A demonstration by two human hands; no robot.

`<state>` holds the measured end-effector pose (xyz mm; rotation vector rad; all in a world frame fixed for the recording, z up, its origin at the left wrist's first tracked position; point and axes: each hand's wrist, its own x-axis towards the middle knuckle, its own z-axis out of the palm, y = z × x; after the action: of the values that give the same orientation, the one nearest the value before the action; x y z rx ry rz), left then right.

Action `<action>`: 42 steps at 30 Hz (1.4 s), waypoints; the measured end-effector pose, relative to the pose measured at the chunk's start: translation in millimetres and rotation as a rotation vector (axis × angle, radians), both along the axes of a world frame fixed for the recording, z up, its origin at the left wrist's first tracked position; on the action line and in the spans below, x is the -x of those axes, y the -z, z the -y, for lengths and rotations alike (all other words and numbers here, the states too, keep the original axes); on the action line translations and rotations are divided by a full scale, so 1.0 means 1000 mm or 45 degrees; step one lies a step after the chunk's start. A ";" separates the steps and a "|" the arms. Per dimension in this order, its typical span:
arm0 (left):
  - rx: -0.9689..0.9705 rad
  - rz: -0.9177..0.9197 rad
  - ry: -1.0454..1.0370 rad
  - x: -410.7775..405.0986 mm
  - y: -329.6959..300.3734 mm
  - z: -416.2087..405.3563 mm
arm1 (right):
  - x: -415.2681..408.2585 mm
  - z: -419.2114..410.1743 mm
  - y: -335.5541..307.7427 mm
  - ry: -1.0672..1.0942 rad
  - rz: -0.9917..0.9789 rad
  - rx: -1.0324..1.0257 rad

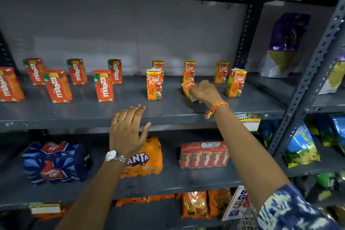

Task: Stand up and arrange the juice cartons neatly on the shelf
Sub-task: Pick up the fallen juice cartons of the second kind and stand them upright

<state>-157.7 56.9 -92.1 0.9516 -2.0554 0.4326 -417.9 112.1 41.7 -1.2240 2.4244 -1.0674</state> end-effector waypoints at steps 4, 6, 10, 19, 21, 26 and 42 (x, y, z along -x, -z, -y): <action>-0.014 -0.001 -0.010 0.001 0.001 0.000 | 0.009 -0.006 -0.007 -0.010 0.514 0.244; -0.020 -0.006 -0.016 0.001 0.001 -0.001 | 0.012 -0.010 -0.009 -0.069 0.798 0.327; -0.016 -0.004 -0.012 0.001 0.001 -0.001 | 0.009 -0.024 -0.018 -0.244 1.091 0.514; 0.030 -0.055 0.009 0.003 0.002 0.000 | -0.016 -0.086 -0.015 -0.620 1.144 0.829; 0.044 -0.057 0.009 0.004 0.002 0.000 | -0.020 -0.094 -0.010 -0.628 1.143 0.845; 0.071 -0.070 -0.001 0.005 0.004 0.003 | -0.016 -0.092 -0.012 -0.560 1.087 0.830; 0.074 -0.082 -0.013 0.006 0.002 0.002 | 0.048 0.006 0.019 -0.143 0.254 0.265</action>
<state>-163.8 54.5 -94.5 0.9306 -1.9700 0.4586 -465.9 106.0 23.0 -1.2321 2.1139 -1.3643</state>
